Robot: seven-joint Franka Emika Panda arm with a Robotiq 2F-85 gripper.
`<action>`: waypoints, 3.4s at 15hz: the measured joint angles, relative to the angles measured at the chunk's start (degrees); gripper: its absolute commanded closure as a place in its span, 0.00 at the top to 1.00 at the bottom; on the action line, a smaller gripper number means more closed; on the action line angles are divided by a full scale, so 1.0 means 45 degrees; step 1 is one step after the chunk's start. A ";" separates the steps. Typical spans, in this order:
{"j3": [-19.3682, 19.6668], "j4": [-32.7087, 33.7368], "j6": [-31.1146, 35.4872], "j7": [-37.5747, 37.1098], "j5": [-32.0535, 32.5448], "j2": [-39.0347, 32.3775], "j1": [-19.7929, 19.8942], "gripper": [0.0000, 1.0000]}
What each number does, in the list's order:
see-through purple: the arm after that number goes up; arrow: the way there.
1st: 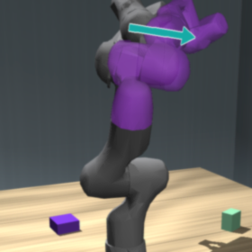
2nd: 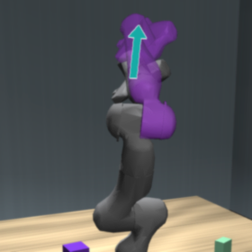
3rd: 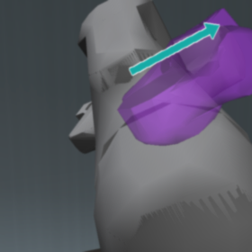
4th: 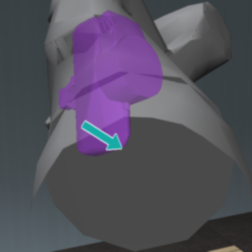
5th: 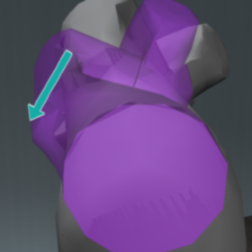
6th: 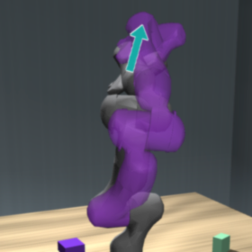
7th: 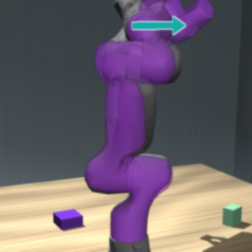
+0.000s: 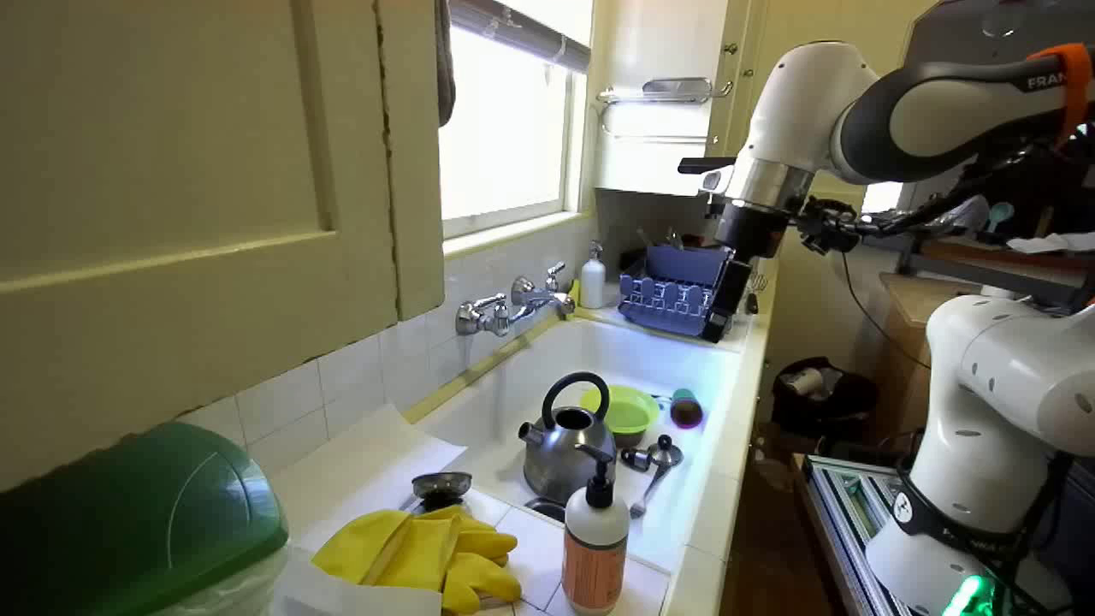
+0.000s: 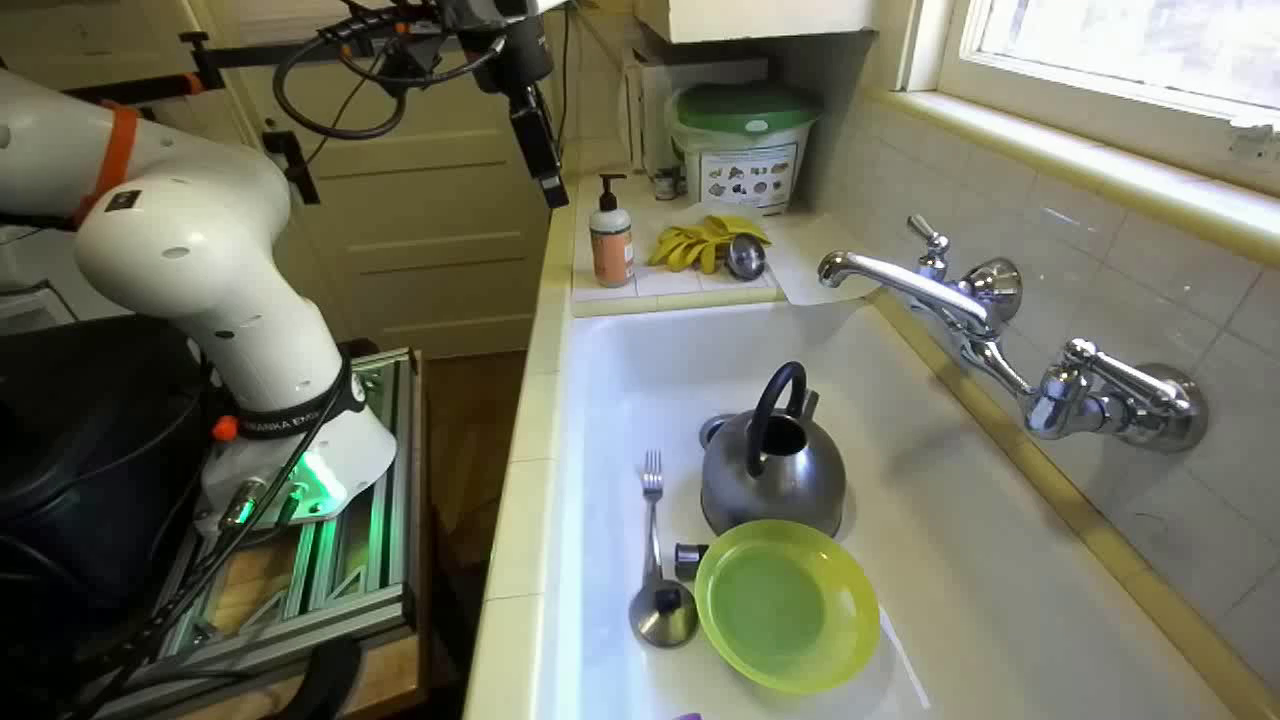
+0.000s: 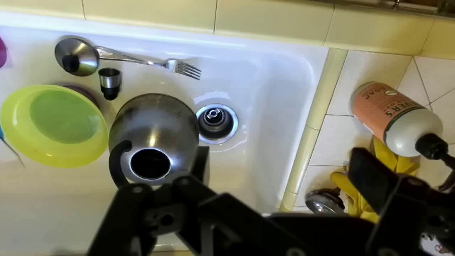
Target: Open the tap, then close it
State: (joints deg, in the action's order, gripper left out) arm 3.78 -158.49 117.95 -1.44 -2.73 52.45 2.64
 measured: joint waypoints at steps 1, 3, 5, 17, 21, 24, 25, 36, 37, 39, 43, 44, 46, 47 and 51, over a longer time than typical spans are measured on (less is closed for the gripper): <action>0.0000 -0.0120 -0.0001 0.0000 0.0000 -0.0008 0.0000 1.00; -0.0001 -0.0258 -0.0002 0.0000 0.0000 -0.0066 0.0000 1.00; -0.0001 -0.0257 -0.0002 0.0000 0.0000 -0.0081 0.0000 1.00; 0.0289 0.1815 0.0951 0.0303 0.0356 -0.2342 0.0679 1.00; 0.0799 0.4486 0.0960 0.1350 0.0394 -0.5066 0.0616 1.00; 0.0955 0.6794 0.0960 0.1847 0.0387 -0.7242 0.0605 1.00; 0.0957 0.7569 0.0939 0.1864 0.0386 -0.7943 0.0605 1.00; 0.0919 0.9153 0.0939 0.1884 0.0381 -0.9467 0.0599 1.00; 0.0890 0.9208 0.1137 0.1980 0.0381 -0.9570 0.0595 1.00; 0.0840 0.9410 0.1700 0.2258 0.0387 -0.9945 0.0585 1.00; 0.0829 1.0200 0.2833 0.2440 0.0378 -1.1185 0.0590 0.70; 0.0829 1.0440 0.3036 0.2491 0.0365 -1.1529 0.0598 0.63; 0.0826 1.0925 0.3259 0.2644 0.0258 -1.2159 0.0612 0.45; 0.0814 1.1168 0.3348 0.2705 0.0183 -1.2450 0.0616 0.39; 0.0708 1.1906 0.4030 0.2778 0.0006 -1.3424 0.0635 0.08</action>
State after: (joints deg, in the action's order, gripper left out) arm 6.97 -104.92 136.08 11.06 -2.70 -7.96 5.49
